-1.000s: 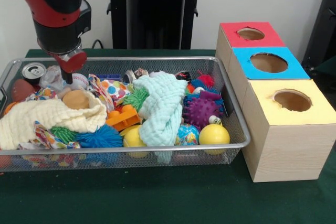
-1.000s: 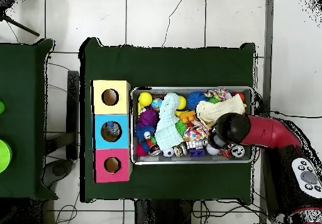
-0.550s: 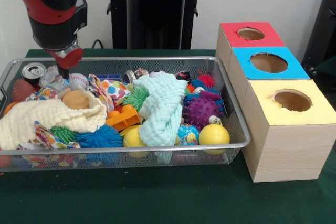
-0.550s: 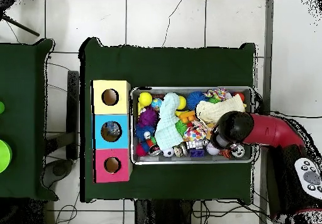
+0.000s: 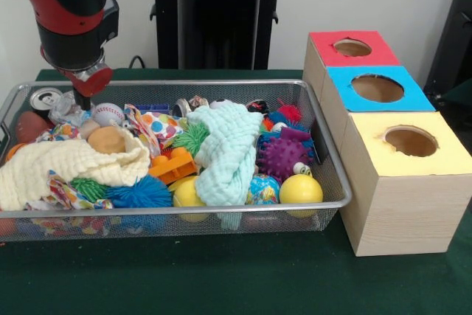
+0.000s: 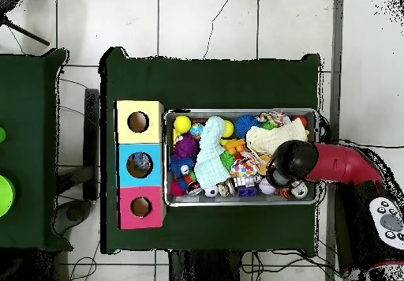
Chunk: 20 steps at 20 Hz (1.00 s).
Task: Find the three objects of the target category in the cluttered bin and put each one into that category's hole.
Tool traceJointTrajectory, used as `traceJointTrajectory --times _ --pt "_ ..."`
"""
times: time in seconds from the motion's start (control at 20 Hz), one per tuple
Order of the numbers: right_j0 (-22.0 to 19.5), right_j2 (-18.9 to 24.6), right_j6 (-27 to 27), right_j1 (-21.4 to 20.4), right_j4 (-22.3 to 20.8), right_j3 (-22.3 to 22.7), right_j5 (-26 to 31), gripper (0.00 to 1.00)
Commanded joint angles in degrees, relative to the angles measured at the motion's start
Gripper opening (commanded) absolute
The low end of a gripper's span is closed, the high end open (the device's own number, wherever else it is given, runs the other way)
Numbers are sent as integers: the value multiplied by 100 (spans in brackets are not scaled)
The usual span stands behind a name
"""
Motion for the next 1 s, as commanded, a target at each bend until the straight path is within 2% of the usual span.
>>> traceJointTrajectory --times 0.05,0.35,0.6,0.85,0.9,0.95,1.0 --pt "-27 433 -1703 130 -424 20 -12 0" --pt "-45 448 -1768 112 -381 65 96 0" --pt "-8 502 -1826 -471 -214 547 175 0" --pt "18 592 -1797 -375 -259 512 75 0" --pt "23 610 -1740 -408 -305 547 -116 0" --pt "5 655 -1707 -429 -337 575 -254 100" --pt "15 649 -1690 -434 -323 574 -216 100"
